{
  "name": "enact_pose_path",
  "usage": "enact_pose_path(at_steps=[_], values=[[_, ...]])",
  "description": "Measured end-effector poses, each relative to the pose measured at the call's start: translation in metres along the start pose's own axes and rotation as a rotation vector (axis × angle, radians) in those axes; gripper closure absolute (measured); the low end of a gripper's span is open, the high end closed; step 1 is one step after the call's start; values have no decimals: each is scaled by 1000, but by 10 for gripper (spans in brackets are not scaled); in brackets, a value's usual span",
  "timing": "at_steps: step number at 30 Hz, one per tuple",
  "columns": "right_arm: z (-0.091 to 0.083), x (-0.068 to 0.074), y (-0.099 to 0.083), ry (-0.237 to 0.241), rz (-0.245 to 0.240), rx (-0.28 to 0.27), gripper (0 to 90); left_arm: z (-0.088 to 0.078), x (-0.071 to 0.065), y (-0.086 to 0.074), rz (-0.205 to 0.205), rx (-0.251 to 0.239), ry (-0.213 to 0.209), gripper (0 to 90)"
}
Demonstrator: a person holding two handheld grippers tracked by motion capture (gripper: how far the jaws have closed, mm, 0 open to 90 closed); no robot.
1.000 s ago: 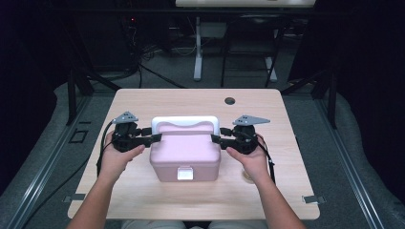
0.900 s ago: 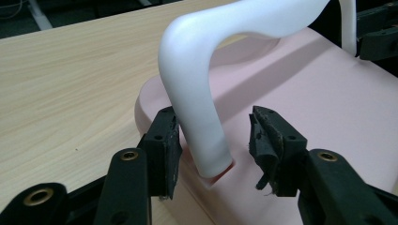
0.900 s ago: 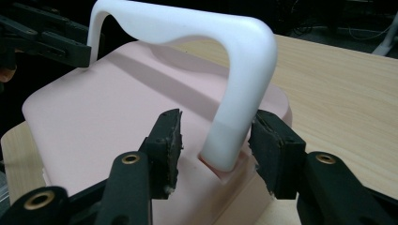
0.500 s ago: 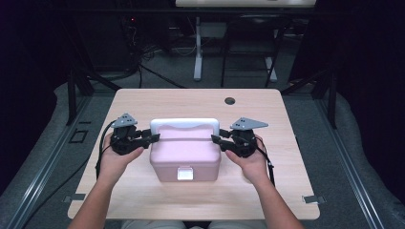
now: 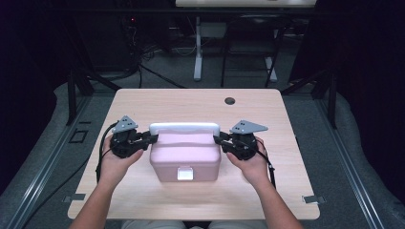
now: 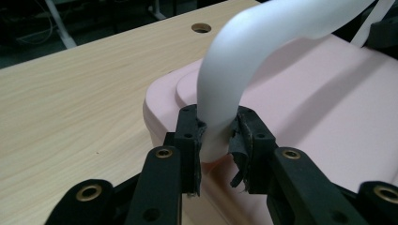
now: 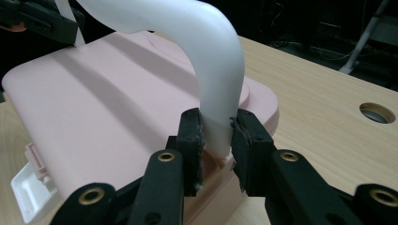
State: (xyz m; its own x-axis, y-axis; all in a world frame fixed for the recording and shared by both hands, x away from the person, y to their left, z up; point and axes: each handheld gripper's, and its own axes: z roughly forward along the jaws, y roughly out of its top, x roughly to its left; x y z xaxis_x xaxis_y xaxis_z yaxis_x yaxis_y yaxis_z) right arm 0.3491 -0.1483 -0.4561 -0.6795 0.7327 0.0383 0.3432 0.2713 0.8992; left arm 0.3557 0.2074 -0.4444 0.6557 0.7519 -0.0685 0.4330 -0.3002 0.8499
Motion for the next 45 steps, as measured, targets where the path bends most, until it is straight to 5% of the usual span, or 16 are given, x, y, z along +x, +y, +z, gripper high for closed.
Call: enact_pose_path(at_steps=[7,19,45], values=[[-4,5,3,19,-3,41,735,-5,-5,0,0,20,11,733],[-19,18,-2,51,-6,62,736,-21,-16,-10,2,31,-28,735],[-31,21,-10,68,26,43,738,-25,-24,-14,12,22,-48,735]])
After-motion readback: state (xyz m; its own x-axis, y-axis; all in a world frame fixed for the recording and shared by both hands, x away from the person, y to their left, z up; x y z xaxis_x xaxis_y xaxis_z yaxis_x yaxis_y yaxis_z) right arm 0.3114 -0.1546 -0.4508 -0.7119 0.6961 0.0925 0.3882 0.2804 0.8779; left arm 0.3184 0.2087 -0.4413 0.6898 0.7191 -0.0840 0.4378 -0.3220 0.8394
